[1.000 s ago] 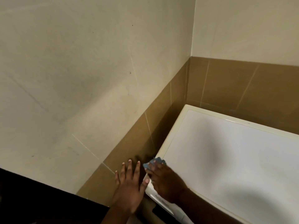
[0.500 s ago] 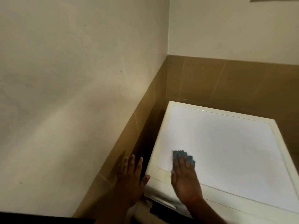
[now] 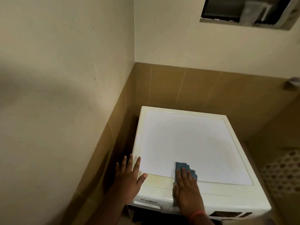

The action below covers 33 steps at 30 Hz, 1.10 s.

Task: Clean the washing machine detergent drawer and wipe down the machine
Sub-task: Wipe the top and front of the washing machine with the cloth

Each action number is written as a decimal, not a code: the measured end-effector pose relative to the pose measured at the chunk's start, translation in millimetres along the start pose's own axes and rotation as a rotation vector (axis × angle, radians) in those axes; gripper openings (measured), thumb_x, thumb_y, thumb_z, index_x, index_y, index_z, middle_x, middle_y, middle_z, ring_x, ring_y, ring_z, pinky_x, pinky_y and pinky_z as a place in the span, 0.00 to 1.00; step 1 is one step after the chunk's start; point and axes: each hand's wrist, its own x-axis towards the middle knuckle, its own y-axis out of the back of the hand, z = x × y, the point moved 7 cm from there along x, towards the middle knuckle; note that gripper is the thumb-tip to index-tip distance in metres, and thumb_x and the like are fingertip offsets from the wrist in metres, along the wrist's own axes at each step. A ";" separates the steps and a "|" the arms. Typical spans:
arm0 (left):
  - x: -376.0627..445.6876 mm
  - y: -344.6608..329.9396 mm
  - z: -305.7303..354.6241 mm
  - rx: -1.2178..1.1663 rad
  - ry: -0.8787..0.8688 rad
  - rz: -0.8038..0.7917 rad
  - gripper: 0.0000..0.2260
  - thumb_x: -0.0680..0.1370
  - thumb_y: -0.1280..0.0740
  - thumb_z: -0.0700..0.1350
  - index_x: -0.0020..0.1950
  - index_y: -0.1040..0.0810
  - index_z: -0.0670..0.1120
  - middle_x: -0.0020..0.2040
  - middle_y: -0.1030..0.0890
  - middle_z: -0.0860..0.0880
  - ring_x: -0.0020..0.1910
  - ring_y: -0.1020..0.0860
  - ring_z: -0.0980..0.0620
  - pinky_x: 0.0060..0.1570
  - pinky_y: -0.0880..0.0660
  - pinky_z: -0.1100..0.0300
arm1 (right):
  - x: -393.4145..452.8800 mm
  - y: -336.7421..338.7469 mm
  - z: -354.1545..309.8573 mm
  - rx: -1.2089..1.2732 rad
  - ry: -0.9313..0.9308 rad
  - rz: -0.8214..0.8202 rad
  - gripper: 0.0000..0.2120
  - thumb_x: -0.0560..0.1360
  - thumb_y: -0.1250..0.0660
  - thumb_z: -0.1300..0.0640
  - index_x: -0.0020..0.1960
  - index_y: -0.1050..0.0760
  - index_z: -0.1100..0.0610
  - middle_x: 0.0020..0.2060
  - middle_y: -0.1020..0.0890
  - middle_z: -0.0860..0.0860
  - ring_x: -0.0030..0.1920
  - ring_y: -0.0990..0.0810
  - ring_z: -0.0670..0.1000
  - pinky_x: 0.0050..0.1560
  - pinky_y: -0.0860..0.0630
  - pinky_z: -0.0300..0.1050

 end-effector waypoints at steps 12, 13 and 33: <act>-13.1 35.1 -13.9 -0.026 0.124 0.110 0.44 0.68 0.77 0.71 0.80 0.57 0.53 0.80 0.53 0.44 0.79 0.54 0.41 0.74 0.55 0.40 | -15.7 -5.5 19.4 -0.099 0.263 -0.208 0.30 0.82 0.62 0.45 0.75 0.36 0.56 0.73 0.33 0.55 0.71 0.31 0.59 0.69 0.32 0.54; -13.7 37.0 -11.1 -0.024 0.143 0.110 0.44 0.67 0.78 0.71 0.79 0.59 0.54 0.80 0.54 0.44 0.79 0.56 0.42 0.74 0.57 0.40 | -14.8 -5.8 19.3 -0.094 0.298 -0.217 0.29 0.82 0.60 0.45 0.75 0.35 0.56 0.73 0.32 0.55 0.70 0.30 0.59 0.68 0.31 0.54; -117.9 -38.5 61.7 -0.294 0.743 0.145 0.31 0.79 0.56 0.65 0.79 0.58 0.54 0.80 0.56 0.45 0.78 0.59 0.43 0.75 0.58 0.39 | -1.4 -3.7 16.1 -0.178 1.134 -0.273 0.30 0.79 0.47 0.44 0.77 0.41 0.58 0.76 0.40 0.59 0.75 0.42 0.62 0.71 0.39 0.60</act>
